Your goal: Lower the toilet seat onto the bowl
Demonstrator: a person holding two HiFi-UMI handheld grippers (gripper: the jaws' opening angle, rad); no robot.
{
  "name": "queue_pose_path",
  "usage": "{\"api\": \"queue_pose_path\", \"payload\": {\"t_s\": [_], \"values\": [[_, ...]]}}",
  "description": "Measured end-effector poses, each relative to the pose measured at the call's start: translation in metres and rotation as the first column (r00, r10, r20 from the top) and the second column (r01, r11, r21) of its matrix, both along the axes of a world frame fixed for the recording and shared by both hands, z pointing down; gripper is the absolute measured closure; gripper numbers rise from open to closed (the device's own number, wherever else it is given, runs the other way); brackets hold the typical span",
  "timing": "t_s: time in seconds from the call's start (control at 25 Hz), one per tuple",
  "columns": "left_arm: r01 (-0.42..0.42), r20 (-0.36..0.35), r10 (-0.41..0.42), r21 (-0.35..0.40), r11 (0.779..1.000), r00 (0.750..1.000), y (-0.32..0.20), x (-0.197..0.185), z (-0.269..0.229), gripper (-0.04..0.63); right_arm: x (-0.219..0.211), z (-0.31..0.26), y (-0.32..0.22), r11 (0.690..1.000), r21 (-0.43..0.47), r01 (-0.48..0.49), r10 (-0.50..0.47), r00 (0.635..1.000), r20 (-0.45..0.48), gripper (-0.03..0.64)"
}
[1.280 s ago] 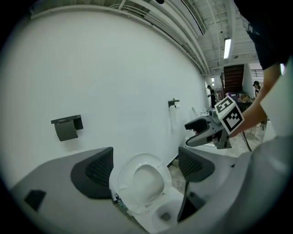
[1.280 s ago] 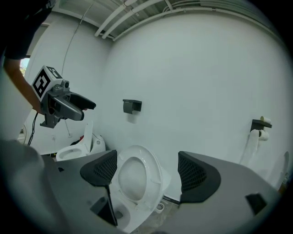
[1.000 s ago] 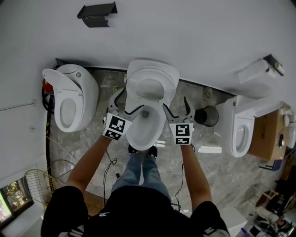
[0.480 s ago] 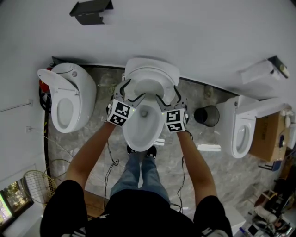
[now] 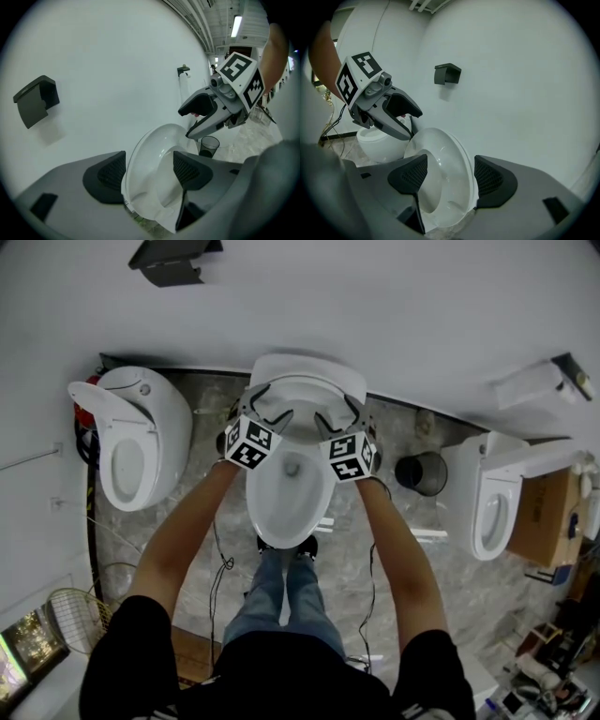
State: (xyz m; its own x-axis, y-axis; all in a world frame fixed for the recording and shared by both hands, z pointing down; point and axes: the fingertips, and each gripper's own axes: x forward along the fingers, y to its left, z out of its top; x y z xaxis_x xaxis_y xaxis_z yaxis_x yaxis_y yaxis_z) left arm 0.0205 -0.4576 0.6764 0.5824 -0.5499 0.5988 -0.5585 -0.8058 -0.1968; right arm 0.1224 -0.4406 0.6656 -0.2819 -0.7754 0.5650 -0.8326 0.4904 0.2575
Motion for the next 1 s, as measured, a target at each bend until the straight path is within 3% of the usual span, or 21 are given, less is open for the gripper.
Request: {"api": "queue_pose_path", "payload": {"t_s": [0.2, 0.36, 0.64, 1.0], "values": [[-0.016, 0.036, 0.014, 0.049, 0.999, 0.999, -0.019, 0.011, 0.009, 0.376, 0.0, 0.009, -0.022, 0.999, -0.016, 0.033, -0.033, 0.998, -0.056, 0.304], [-0.061, 0.112, 0.053, 0.066, 0.996, 0.992, -0.036, 0.015, 0.017, 0.38, -0.001, 0.021, -0.031, 0.998, -0.044, 0.045, -0.049, 0.995, -0.085, 0.321], [-0.1, 0.195, 0.097, 0.008, 0.995, 0.976, -0.045, 0.016, 0.035, 0.422, 0.007, 0.034, -0.038, 0.997, -0.065, 0.041, -0.05, 0.988, -0.143, 0.417], [-0.113, 0.202, 0.107, 0.018, 0.993, 0.973, -0.042, 0.015, 0.037, 0.447, 0.004, 0.035, -0.037, 0.996, -0.056, 0.067, -0.077, 0.979, -0.191, 0.43]]}}
